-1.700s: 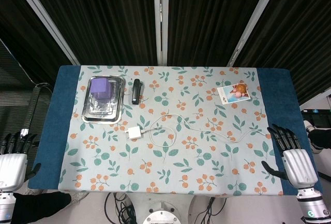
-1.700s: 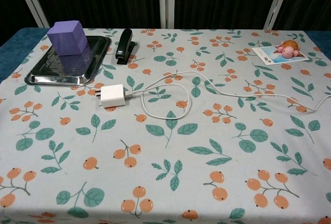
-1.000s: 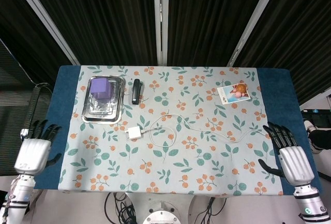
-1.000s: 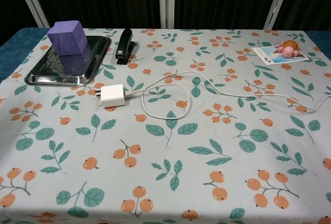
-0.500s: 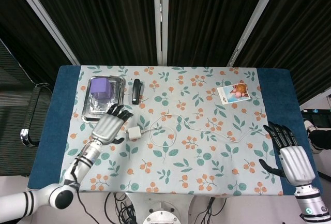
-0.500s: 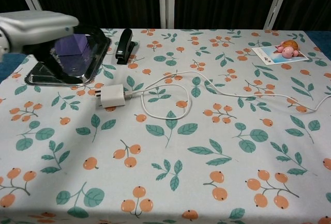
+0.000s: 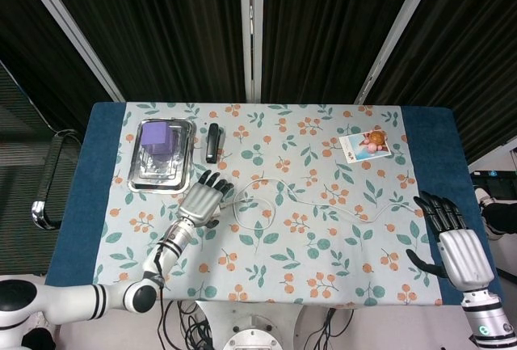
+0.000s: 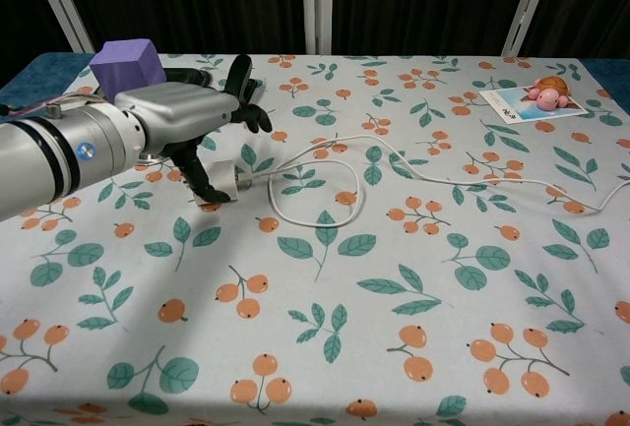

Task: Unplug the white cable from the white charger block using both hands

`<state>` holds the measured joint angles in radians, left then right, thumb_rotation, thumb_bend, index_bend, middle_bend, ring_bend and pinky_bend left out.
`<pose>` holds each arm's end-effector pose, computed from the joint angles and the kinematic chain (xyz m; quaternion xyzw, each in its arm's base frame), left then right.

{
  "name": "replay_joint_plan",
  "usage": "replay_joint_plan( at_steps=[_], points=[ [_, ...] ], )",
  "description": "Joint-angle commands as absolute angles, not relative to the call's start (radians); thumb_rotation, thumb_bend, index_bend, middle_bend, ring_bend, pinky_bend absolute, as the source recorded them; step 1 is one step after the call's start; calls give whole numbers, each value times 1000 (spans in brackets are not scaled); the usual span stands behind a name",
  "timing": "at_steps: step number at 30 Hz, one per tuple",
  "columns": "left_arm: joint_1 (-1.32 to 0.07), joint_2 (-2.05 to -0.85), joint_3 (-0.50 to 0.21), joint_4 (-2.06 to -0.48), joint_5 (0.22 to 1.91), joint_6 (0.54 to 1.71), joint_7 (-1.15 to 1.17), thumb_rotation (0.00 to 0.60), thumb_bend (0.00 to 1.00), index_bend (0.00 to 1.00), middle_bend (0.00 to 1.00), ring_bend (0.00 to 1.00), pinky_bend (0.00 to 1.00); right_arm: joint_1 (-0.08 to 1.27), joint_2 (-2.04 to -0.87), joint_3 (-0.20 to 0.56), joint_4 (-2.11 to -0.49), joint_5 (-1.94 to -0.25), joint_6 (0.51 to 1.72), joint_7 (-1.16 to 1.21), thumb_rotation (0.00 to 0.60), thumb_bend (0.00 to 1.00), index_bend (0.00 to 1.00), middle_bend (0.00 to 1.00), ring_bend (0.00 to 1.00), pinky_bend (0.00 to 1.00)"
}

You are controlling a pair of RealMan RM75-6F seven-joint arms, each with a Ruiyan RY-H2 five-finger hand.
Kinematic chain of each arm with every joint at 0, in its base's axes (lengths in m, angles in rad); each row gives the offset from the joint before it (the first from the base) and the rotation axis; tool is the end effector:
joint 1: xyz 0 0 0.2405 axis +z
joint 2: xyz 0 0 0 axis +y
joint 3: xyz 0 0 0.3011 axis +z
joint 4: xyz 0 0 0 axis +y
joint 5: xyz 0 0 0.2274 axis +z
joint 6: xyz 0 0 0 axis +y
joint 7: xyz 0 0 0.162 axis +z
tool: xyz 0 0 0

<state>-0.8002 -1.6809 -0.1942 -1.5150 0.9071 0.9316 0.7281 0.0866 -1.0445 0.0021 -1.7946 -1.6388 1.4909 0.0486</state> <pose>-0.1376 0.3744 -0.0949 -0.7940 -0.3389 -0.2957 0.4090 -0.3061 -0.1888 0.1594 0.6132 -0.4138 0.4449 0.5048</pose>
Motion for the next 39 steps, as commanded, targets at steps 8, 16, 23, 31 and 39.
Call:
replay_joint_plan(
  at_steps=[8, 16, 23, 31, 39],
  points=[
    [-801, -1711, -200, -1431, 860, 955, 655, 600, 163, 154, 139, 30, 0, 83, -1047, 0, -1792, -1641, 1494, 50, 600, 160, 0, 0, 0, 0],
    [-797, -1690, -195, -1392, 842, 954, 622, 600, 163, 241, 199, 73, 8, 80, -1048, -1, -1791, -1641, 1497, 51, 600, 160, 0, 0, 0, 0],
    [-794, -1700, -187, -1382, 849, 948, 579, 600, 164, 357, 338, 194, 65, 79, -1050, -1, -1790, -1639, 1496, 50, 600, 160, 0, 0, 0, 0],
    [-811, -1714, -186, -1368, 833, 939, 585, 600, 170, 372, 353, 210, 70, 75, -1047, -1, -1792, -1635, 1499, 48, 600, 160, 0, 0, 0, 0],
    [-817, -1722, -189, -1356, 835, 948, 570, 600, 269, 456, 427, 266, 100, 76, -1048, -1, -1792, -1637, 1497, 47, 600, 160, 0, 0, 0, 0]
  ],
)
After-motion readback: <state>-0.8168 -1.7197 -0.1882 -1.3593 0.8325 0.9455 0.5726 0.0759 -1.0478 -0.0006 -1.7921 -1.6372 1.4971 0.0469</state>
